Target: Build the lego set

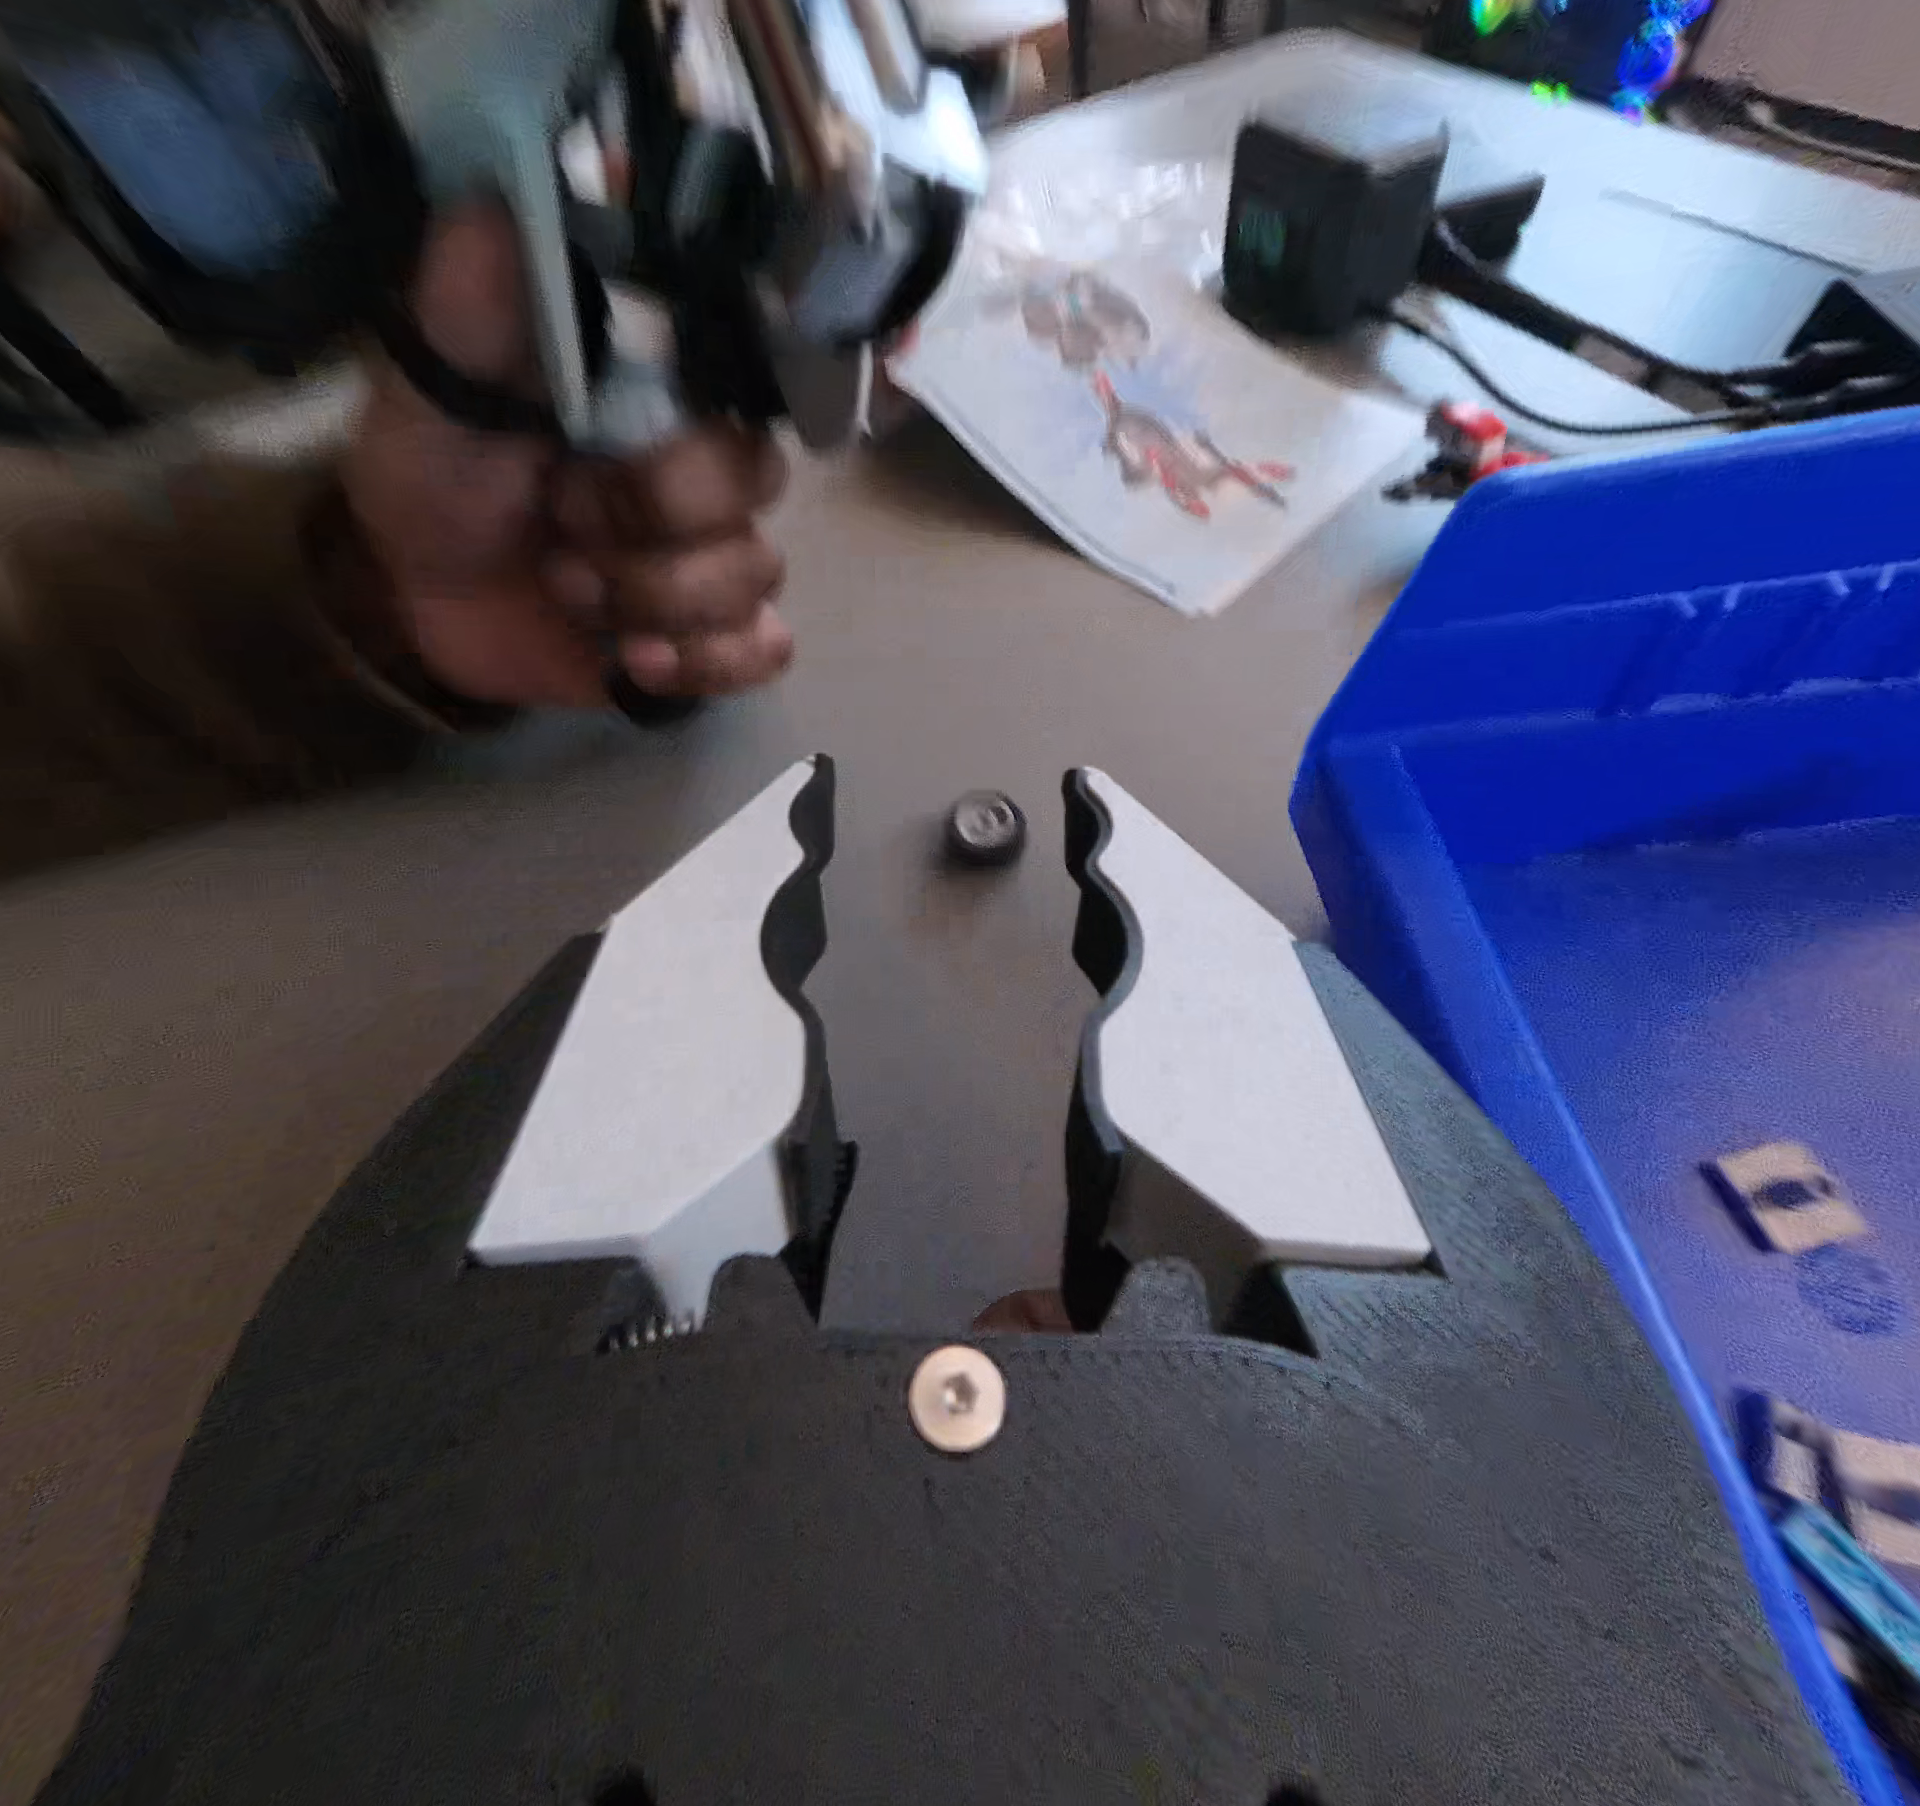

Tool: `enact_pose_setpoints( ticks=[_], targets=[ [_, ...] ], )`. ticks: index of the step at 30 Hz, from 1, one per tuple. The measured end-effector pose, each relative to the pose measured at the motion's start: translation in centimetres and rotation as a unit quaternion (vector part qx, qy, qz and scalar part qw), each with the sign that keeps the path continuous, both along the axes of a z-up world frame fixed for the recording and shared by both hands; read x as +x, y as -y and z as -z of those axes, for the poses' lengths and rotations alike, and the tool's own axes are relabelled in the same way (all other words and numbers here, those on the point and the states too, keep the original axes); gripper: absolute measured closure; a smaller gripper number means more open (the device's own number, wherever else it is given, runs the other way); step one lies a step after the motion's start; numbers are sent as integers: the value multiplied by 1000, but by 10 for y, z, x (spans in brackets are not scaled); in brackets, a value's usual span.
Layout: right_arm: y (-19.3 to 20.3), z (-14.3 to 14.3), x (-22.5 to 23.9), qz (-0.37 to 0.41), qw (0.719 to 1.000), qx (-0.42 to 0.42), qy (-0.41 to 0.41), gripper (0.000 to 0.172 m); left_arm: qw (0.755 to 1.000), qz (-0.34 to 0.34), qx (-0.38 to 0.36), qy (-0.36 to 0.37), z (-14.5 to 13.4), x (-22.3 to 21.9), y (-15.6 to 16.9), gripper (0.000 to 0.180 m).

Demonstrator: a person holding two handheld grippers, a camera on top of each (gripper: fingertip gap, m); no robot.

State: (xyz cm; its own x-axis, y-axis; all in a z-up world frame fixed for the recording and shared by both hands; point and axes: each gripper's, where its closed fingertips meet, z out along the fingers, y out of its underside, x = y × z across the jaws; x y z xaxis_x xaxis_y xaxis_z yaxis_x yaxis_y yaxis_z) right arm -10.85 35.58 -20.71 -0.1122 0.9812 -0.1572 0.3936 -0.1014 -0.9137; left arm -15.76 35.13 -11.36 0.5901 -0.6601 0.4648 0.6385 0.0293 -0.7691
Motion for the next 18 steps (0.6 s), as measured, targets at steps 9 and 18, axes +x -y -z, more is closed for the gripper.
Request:
enact_pose_setpoints(
  ticks=[9,18],
  targets=[
    [4,55,-16,-10,986,79,145,136,1000,8,11,-10,4,2,-4,123],
    [4,59,-22,-17,977,150,153,150,1000,7,5,19,1,-15,-7,123]
  ],
)
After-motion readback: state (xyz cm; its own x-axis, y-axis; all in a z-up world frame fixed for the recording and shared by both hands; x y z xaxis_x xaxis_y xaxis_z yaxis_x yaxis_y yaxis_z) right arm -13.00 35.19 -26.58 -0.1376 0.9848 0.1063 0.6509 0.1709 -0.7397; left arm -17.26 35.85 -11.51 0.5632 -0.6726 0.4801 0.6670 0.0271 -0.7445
